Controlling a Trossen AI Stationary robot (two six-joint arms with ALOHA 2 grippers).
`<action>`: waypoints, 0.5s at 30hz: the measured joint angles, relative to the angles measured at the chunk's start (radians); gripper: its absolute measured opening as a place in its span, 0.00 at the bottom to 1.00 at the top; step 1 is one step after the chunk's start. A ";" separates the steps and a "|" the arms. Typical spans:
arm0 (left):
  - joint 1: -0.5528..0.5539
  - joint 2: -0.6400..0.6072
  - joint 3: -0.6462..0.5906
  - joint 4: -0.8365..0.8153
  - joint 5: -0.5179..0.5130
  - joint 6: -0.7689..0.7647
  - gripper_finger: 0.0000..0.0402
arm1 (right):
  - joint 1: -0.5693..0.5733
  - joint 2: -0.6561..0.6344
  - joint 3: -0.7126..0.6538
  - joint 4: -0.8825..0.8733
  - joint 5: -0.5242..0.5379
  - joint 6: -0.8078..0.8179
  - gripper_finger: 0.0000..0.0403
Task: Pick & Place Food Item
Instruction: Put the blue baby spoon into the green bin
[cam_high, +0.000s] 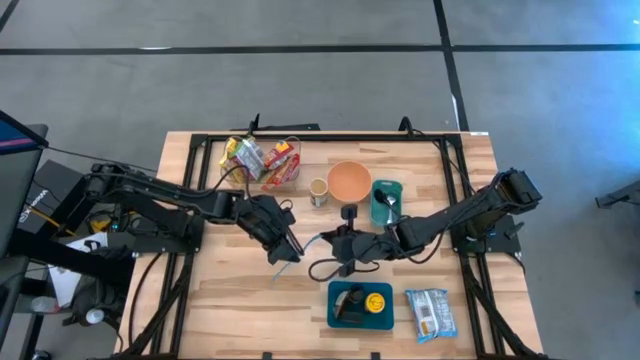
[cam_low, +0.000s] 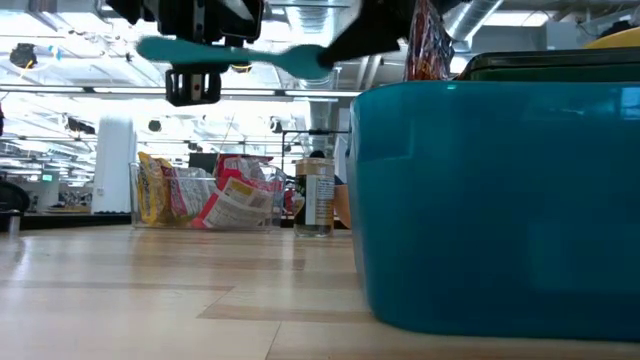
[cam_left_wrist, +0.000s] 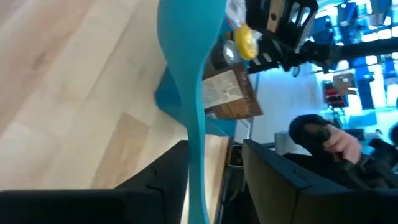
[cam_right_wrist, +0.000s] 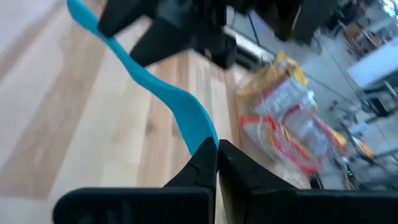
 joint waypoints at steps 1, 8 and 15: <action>0.001 0.000 0.000 -0.008 -0.002 0.002 0.38 | 0.000 -0.004 0.000 -0.026 0.016 0.011 0.00; 0.000 0.000 0.000 -0.038 0.006 0.085 0.44 | 0.000 -0.023 -0.001 -0.170 0.033 0.093 0.00; 0.000 0.000 0.000 -0.038 -0.035 0.088 0.44 | 0.000 -0.046 0.002 -0.283 0.073 0.168 0.00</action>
